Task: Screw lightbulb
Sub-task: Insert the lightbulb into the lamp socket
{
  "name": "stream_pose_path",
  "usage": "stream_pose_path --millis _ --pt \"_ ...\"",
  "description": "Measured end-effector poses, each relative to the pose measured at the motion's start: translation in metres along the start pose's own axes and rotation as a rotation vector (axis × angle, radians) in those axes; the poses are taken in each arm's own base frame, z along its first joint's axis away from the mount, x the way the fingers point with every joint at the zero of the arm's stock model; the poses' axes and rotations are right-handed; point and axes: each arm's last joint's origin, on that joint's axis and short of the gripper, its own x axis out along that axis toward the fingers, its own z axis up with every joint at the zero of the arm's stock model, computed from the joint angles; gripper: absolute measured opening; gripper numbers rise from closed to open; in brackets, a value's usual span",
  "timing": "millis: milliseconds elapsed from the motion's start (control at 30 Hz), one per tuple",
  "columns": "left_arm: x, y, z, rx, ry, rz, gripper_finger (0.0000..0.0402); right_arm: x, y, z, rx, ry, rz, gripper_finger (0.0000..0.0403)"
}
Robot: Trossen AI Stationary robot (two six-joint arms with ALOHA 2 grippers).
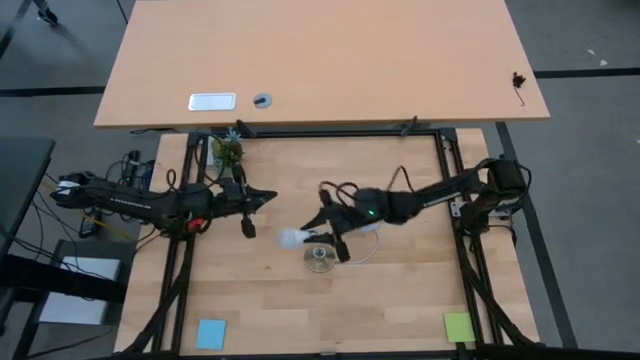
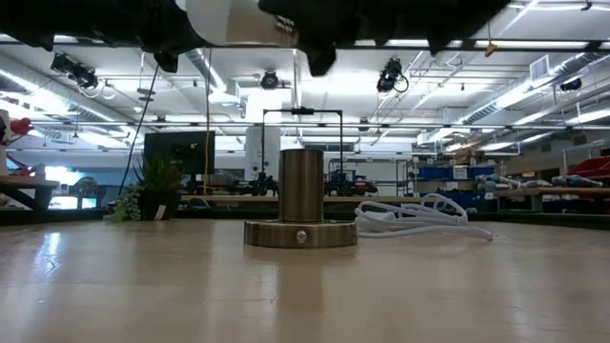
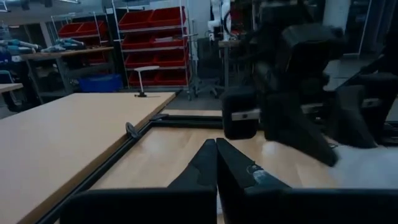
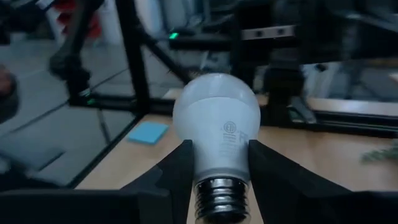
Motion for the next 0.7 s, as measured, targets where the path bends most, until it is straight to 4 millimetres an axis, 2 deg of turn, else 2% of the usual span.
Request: stream_pose_path --millis 167,400,567,700 --pt "0.007 -0.003 -0.006 0.007 0.021 -0.001 0.0 -0.014 0.01 -0.026 0.04 -0.075 -0.12 0.015" --pt "0.02 -0.008 -0.021 -0.005 0.08 -0.003 0.0 -0.024 0.01 -0.047 0.058 -0.022 -0.189 0.015" --pt "0.028 -0.011 -0.028 -0.004 0.086 -0.003 0.0 -0.035 -0.007 -0.064 0.054 0.041 -0.313 0.015" --pt "0.032 -0.013 -0.034 0.002 0.103 -0.004 0.0 -0.047 -0.026 -0.083 0.129 0.143 -0.408 0.0149"
